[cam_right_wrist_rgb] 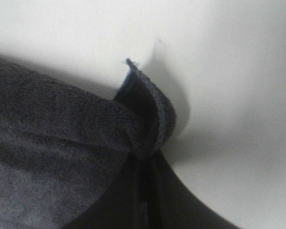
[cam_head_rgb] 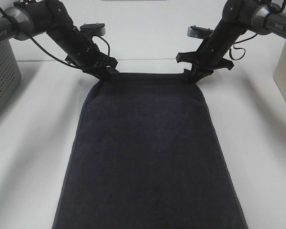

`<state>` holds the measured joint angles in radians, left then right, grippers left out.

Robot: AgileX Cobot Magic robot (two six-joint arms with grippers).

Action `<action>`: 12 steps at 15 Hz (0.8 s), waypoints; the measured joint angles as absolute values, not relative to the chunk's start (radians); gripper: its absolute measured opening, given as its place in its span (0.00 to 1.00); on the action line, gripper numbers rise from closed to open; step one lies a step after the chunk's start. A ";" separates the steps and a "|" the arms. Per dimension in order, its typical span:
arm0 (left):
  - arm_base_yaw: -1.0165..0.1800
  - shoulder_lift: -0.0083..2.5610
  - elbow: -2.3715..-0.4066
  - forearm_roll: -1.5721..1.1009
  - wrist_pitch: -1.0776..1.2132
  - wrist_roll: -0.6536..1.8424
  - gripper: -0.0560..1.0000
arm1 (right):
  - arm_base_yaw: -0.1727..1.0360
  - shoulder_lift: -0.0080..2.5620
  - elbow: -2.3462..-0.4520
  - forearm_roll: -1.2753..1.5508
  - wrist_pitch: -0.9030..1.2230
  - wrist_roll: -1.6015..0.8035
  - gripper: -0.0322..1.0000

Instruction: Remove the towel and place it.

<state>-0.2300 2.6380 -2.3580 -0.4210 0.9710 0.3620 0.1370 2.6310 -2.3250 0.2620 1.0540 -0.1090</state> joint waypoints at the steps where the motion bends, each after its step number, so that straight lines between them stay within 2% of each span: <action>1: -0.230 2.638 -2.370 -0.419 0.928 0.373 0.07 | 0.137 2.631 -2.350 0.265 1.011 -0.109 0.04; 7: -0.230 2.640 -2.373 -0.419 0.695 0.445 0.07 | 0.137 2.631 -2.361 0.314 0.811 -0.118 0.04; 12: -0.230 2.668 -2.373 -0.542 0.565 0.628 0.07 | 0.136 2.631 -2.361 0.314 0.714 -0.119 0.04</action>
<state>-0.2300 2.6680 -2.3730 -0.5420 0.5650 0.6280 0.1360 2.6310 -2.3610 0.3140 0.7140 -0.1190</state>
